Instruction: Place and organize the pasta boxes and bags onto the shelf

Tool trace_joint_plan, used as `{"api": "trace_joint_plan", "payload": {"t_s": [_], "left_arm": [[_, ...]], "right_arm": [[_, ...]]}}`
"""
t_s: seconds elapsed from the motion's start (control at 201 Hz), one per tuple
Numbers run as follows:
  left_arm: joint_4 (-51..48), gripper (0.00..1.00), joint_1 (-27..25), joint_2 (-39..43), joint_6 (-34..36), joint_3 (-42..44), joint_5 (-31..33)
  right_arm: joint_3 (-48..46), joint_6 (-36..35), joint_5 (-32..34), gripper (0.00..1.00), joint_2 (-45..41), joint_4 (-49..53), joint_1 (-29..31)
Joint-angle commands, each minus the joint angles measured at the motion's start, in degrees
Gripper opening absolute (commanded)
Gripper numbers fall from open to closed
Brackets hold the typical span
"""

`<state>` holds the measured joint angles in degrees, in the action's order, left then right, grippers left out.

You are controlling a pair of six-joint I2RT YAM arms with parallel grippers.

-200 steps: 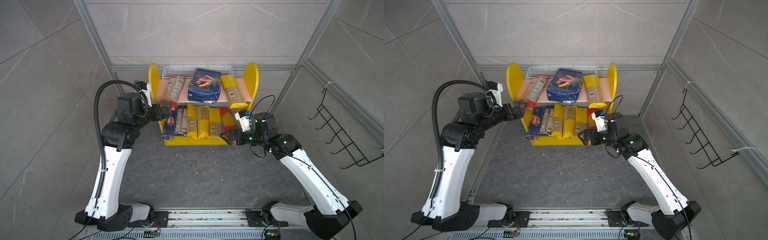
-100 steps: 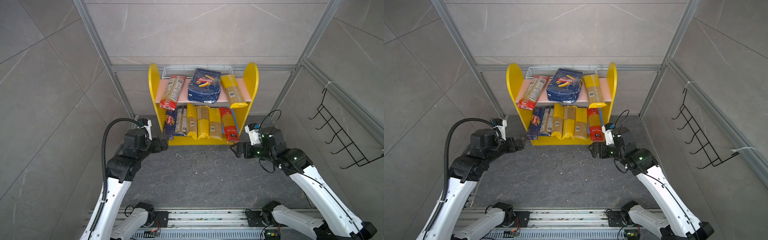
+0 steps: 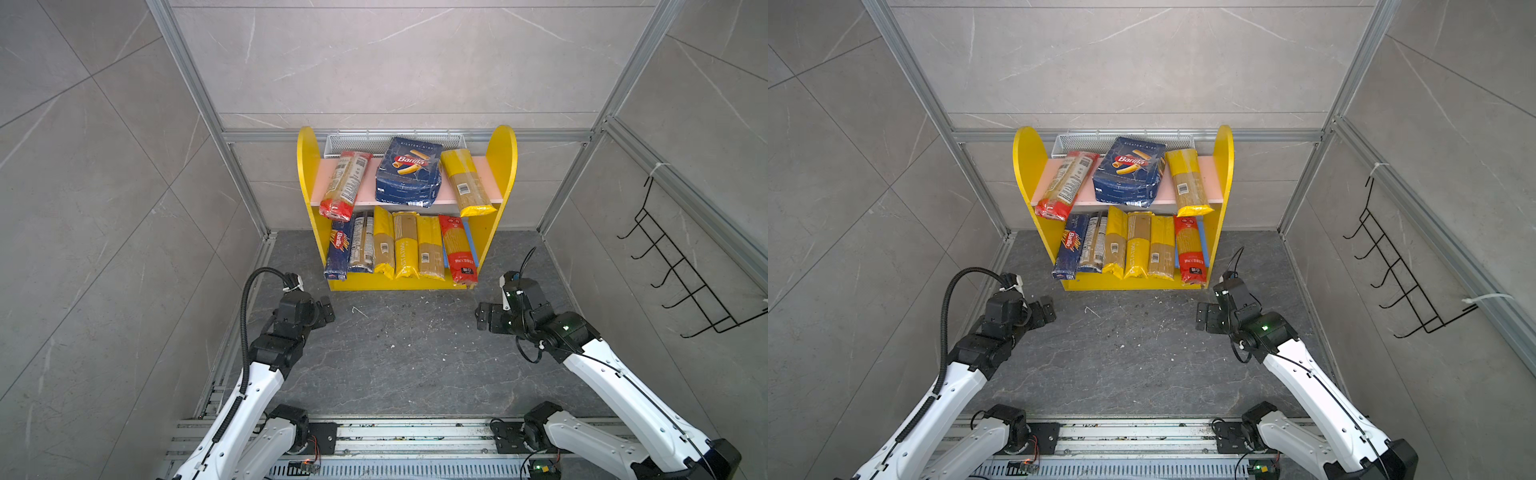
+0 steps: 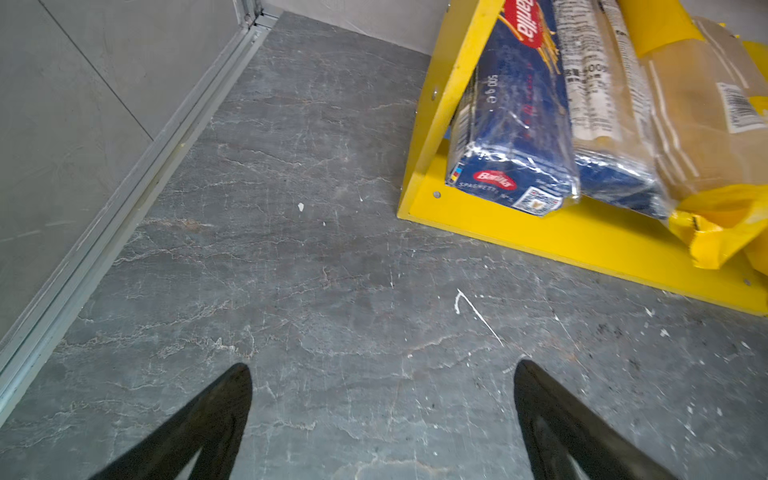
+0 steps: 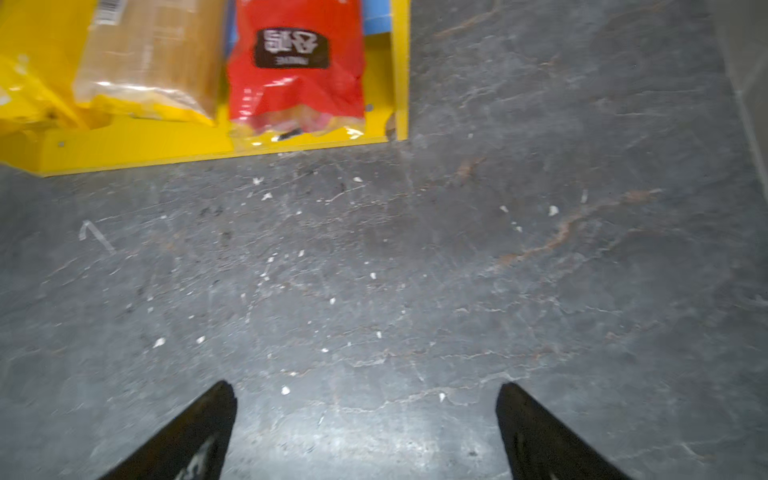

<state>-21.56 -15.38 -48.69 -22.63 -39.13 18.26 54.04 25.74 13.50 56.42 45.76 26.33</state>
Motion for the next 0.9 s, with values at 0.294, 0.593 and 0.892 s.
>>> {"api": "trace_joint_plan", "payload": {"t_s": [0.294, 0.593, 0.892], "left_arm": [[35.61, 1.00, 0.26, -6.90, 20.89, 14.57, 10.79], [48.83, 1.00, 5.29, -13.46, 21.57, 18.33, 6.93], [58.12, 1.00, 7.07, -24.27, 21.72, 18.48, 5.34]], "right_arm": [[-12.84, 2.35, 17.26, 0.99, 0.42, -14.99, -0.22], [-20.50, -5.10, 21.92, 1.00, 0.47, -32.18, -0.21], [-23.84, -18.22, 25.29, 1.00, 4.93, -53.62, -1.95]]}}
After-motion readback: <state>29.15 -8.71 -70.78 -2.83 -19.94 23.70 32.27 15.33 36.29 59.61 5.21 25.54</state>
